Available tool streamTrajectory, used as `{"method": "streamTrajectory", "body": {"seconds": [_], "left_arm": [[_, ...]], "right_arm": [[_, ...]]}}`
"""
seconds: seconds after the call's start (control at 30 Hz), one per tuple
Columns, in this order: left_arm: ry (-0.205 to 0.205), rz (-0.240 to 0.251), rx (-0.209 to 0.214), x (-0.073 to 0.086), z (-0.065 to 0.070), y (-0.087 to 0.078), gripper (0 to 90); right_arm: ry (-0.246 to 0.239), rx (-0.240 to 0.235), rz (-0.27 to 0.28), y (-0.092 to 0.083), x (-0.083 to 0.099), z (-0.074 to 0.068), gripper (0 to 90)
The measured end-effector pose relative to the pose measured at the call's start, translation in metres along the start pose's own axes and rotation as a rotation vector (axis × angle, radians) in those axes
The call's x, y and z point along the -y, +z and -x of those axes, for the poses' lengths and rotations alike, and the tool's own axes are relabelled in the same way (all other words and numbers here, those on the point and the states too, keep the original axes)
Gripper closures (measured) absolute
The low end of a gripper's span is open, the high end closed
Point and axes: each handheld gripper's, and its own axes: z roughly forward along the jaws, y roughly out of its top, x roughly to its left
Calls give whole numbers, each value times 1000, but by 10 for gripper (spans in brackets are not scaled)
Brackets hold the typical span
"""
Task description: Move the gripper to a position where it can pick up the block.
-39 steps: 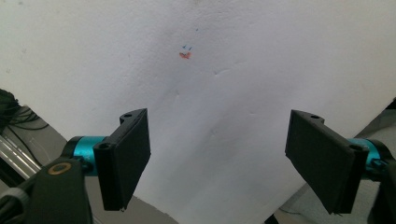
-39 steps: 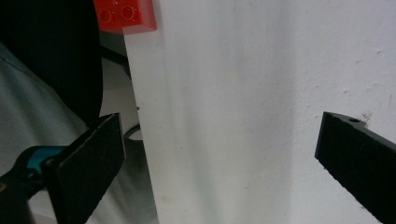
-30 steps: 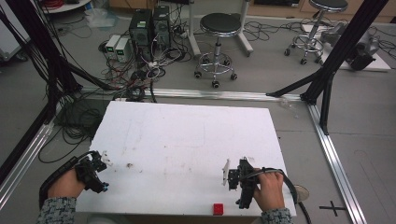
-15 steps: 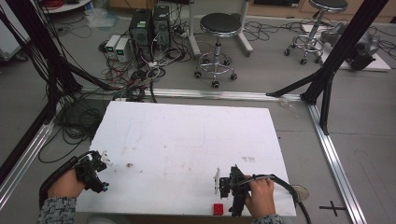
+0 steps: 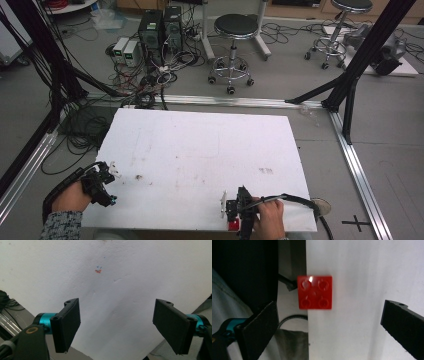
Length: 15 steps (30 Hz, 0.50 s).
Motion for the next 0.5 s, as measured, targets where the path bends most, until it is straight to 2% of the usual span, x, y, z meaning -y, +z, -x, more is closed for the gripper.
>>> {"method": "streamTrajectory", "body": {"seconds": [0.07,0.1,0.33,0.5], "left_arm": [[-17,18,-2,0,1,1,225],[-3,6,-3,0,0,-1,225],[-12,16,-5,1,0,-1,225],[-22,23,-3,0,1,1,225]], "right_arm": [[-4,-1,3,4,-2,-1,9],[-6,-3,2,6,-4,-2,9],[-18,8,-7,20,-11,-7,8],[-31,18,-33,27,-13,-10,8]]}}
